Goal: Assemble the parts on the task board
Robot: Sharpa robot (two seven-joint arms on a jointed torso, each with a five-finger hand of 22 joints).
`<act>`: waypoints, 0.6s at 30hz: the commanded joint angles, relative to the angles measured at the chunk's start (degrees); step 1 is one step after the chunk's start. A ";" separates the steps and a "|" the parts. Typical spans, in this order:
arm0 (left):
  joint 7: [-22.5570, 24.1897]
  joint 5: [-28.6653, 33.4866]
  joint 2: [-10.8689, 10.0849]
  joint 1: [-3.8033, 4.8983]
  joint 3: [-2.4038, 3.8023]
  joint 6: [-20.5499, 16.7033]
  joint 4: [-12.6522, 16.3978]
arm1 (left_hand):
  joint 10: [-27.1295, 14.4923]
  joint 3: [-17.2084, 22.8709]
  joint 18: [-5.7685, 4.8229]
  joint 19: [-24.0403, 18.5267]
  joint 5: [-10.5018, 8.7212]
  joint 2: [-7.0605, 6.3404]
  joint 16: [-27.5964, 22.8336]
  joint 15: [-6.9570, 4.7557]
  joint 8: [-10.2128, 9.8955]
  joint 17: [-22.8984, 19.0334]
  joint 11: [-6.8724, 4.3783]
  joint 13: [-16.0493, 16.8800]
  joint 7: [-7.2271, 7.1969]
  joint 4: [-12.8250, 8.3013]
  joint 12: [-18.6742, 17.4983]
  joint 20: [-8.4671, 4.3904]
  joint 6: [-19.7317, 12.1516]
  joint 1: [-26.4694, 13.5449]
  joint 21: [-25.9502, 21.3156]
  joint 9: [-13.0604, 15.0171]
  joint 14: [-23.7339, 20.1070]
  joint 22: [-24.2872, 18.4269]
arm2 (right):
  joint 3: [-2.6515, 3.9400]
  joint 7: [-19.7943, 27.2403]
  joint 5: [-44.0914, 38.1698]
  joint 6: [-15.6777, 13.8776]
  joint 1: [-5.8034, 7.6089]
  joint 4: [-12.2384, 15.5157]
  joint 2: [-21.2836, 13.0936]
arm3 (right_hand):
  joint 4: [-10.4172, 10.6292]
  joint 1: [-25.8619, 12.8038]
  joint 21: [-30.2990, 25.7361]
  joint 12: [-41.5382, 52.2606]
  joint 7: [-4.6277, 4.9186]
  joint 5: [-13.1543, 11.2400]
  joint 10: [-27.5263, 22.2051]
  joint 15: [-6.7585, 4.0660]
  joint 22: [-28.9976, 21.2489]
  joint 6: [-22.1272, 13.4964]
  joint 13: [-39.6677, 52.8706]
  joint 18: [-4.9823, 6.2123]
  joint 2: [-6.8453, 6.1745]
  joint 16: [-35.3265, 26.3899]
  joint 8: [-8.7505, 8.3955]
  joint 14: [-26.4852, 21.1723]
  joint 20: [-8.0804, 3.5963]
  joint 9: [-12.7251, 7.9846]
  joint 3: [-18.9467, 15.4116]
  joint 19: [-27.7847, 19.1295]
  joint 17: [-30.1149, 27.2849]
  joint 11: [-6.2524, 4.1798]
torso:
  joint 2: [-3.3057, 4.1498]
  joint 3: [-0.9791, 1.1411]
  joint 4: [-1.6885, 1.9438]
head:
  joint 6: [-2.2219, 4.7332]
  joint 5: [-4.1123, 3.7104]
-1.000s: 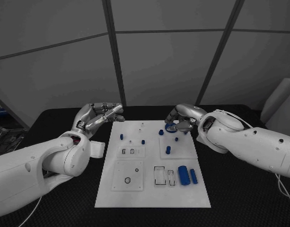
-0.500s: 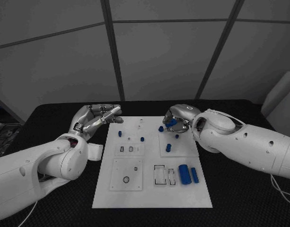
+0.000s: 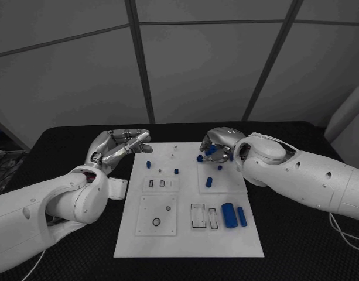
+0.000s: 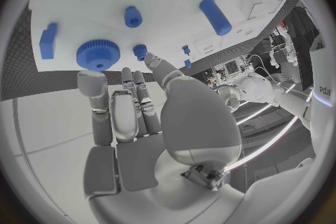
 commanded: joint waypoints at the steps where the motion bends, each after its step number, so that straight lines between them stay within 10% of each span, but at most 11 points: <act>1: 0.16 -0.11 -0.06 0.09 0.06 0.45 0.21 | 0.18 -0.10 -0.55 0.20 -0.30 -0.42 -0.35 0.20 -0.27 0.06 0.14 -0.06 0.18 -0.10 -0.29 -0.03 0.31 -0.09 0.15 -0.10 -0.03 -0.03 | 0.04 -0.19 -0.73 1.09 0.17 -0.60 0.60 | 0.19 0.51 0.47 0.23 -0.07 0.27 0.13 0.30 0.47 -0.38 0.07 -0.46 0.06 0.48 -0.13 2.66 -0.04 0.03 0.38 0.55 0.30 -0.03 | 0.21 -0.02 0.09 | -0.03 0.08; 18: -0.23 -0.11 -0.17 0.10 0.07 0.74 0.24 | 0.17 -0.10 -0.56 0.15 -0.30 -0.33 -0.44 0.23 -0.36 0.09 0.16 -0.05 0.19 -0.12 -0.40 -0.02 0.32 -0.12 0.12 -0.10 -0.11 -0.06 | 0.02 0.20 -0.43 4.13 0.30 -2.82 2.58 | 0.71 1.04 2.49 0.80 0.03 0.29 2.23 0.19 2.68 0.65 0.18 -0.67 0.47 1.86 0.11 2.63 -0.08 0.16 3.20 0.57 1.57 -0.26 | 0.47 0.01 0.14 | -0.61 0.19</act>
